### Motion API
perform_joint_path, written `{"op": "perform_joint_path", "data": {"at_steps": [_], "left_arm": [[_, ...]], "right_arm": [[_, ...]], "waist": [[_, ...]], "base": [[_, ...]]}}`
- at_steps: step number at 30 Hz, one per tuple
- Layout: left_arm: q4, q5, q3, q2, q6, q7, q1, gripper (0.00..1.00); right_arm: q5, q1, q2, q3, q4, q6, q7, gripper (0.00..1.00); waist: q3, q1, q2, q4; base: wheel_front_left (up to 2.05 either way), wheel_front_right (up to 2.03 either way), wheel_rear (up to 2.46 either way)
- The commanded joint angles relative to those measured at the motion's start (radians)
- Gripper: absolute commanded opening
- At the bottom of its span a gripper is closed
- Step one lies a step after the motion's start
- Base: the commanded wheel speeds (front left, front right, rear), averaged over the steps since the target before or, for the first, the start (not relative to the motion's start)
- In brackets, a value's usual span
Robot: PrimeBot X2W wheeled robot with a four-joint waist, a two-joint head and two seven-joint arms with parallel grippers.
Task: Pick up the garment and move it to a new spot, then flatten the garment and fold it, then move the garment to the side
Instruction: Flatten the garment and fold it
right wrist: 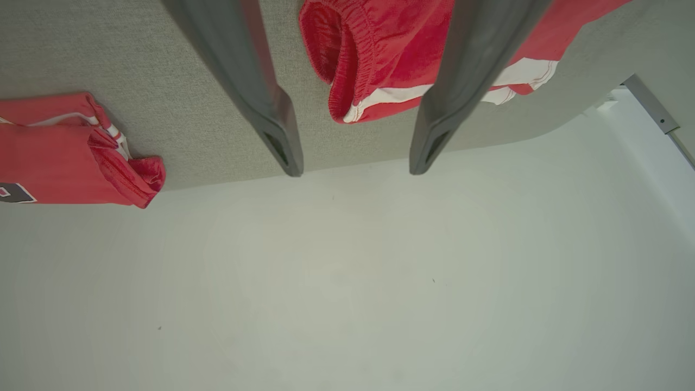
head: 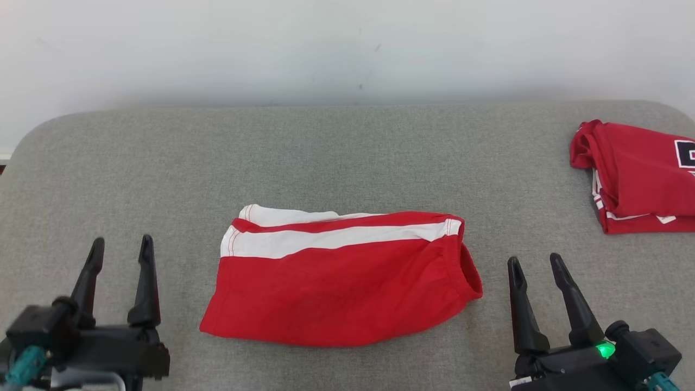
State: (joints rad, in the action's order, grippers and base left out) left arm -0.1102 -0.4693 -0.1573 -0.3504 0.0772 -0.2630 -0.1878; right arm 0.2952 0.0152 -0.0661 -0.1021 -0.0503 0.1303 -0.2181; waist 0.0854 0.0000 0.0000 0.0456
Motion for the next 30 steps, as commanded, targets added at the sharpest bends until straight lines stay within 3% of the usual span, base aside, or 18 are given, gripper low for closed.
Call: {"op": "perform_joint_path", "data": {"at_steps": [1,8,17,30], "left_arm": [[0.015,0.035,0.027,0.019,-0.006,-0.001,0.033,1.0],[0.056,0.169,0.102,0.098,-0.058,-0.001,0.146,1.0],[0.054,0.227,0.174,0.173,-0.139,-0.001,0.247,1.0],[0.03,0.288,0.212,0.237,-0.185,-0.001,0.247,1.0]], "right_arm": [[-0.01,0.013,0.002,0.002,0.005,0.0,-0.006,1.0],[-0.018,0.041,0.007,0.007,0.027,0.0,-0.015,1.0],[-0.012,0.092,0.012,0.012,0.07,0.0,-0.025,1.0],[-0.024,0.088,0.015,0.015,0.104,0.0,-0.032,1.0]], "waist": [[-0.003,0.0,0.0,-0.004],[-0.018,0.0,0.0,-0.011],[-0.037,0.0,0.0,-0.006],[-0.039,0.0,0.0,0.0]], "base": [[0.0,0.0,0.0],[0.0,0.0,0.0],[0.0,0.0,0.0],[0.0,0.0,0.0]]}}
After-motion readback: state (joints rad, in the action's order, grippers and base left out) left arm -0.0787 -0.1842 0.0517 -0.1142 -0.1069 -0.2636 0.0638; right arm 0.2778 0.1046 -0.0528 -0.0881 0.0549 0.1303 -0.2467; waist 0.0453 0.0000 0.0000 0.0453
